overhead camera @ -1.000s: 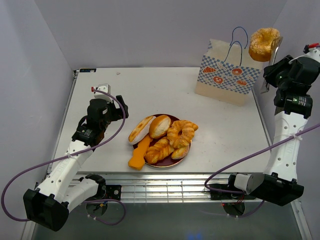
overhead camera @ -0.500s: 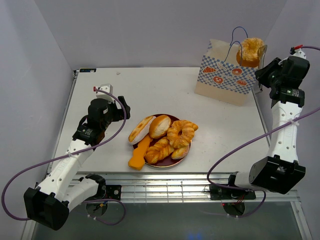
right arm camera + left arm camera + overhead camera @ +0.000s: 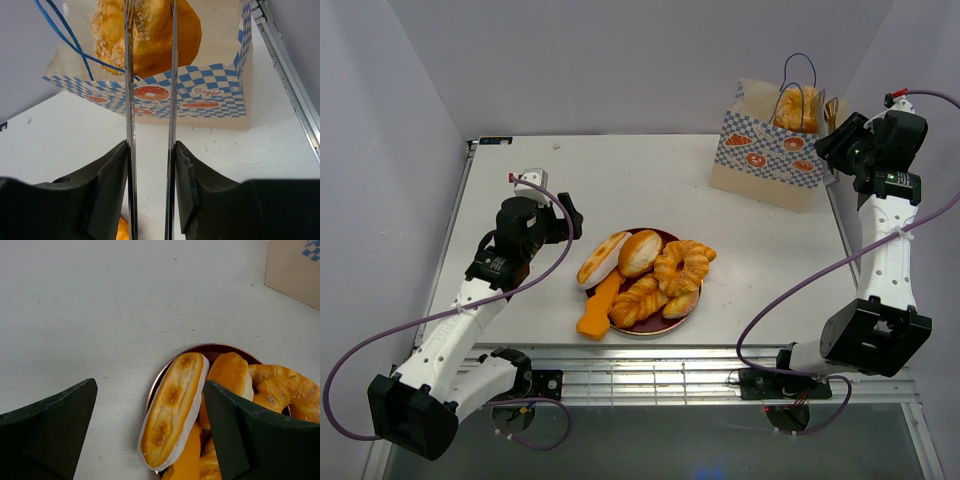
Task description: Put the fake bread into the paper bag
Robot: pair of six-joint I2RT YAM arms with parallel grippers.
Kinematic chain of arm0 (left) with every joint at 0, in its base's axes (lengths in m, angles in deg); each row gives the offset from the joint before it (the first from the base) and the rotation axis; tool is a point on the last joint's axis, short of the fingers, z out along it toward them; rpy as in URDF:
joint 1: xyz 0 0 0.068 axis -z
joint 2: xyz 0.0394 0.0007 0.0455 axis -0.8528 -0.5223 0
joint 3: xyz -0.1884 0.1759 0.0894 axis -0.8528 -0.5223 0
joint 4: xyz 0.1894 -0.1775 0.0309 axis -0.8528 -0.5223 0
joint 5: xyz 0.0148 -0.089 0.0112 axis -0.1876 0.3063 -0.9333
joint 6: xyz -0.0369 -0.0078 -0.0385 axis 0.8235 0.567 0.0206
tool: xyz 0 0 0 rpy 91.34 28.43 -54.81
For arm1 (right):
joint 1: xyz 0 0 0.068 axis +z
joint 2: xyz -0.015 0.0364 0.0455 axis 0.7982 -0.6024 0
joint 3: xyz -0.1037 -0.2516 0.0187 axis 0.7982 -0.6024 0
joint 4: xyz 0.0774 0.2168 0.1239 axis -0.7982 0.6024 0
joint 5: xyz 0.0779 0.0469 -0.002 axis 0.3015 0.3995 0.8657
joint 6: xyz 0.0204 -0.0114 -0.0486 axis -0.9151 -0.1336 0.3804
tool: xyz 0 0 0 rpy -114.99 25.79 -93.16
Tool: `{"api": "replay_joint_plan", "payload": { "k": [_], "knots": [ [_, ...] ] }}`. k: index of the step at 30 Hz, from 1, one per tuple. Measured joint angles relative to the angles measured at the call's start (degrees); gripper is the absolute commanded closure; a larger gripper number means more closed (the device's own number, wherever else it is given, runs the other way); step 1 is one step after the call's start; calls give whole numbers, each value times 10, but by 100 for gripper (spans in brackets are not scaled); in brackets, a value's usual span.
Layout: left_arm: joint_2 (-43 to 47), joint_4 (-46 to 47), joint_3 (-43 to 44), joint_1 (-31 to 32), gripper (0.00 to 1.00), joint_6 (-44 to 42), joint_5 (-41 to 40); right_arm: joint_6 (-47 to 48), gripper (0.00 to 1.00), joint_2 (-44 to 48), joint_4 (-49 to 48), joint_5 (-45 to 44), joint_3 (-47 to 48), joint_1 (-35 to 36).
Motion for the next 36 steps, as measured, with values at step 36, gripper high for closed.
{"api": "replay_joint_plan", "payload": {
  "k": [36],
  "knots": [
    [2, 0, 0, 0, 2, -3, -51, 88, 46, 197, 24, 91, 0, 200]
  ]
}}
